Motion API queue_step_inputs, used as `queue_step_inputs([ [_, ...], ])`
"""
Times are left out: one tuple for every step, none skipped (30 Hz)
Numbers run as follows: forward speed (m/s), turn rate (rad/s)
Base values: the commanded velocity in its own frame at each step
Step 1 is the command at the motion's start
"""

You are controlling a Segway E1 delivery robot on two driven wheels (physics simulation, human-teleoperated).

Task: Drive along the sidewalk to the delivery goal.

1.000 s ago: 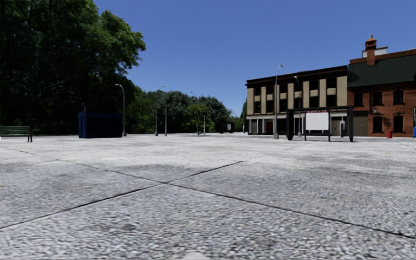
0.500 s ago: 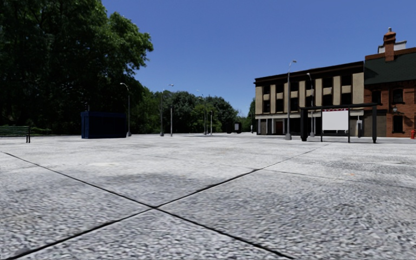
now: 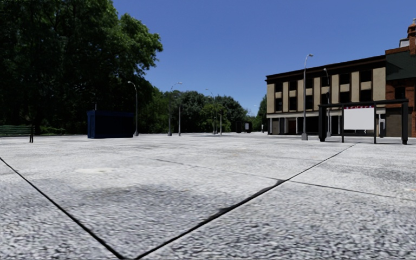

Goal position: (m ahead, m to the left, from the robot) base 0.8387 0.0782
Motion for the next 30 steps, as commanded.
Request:
queue_step_inputs([
  [0.43,0.3],
  [0.42,0.31],
  [0.42,0.32],
  [0.42,0.32],
  [0.42,0.33],
  [0.42,0.33],
  [0.42,0.33],
  [0.42,0.33],
  [0.42,0.33],
  [0.42,0.33],
  [0.42,0.33],
  [0.42,0.33],
  [0.42,0.33],
  [0.42,0.33],
  [0.42,0.33],
  [0.42,0.33],
  [0.42,0.33],
  [0.42,0.27],
  [0.24,0.0],
  [0.0,0.0],
  [0.0,0.0],
  [0.0,0.0],
  [0.0,0.0],
  [0.0,0.0],
  [0.0,0.0],
  [0.0,0.0],
  [0.0,0.0],
  [0.0,0.0],
  [0.0,0.0],
  [0.0,0.0],
])
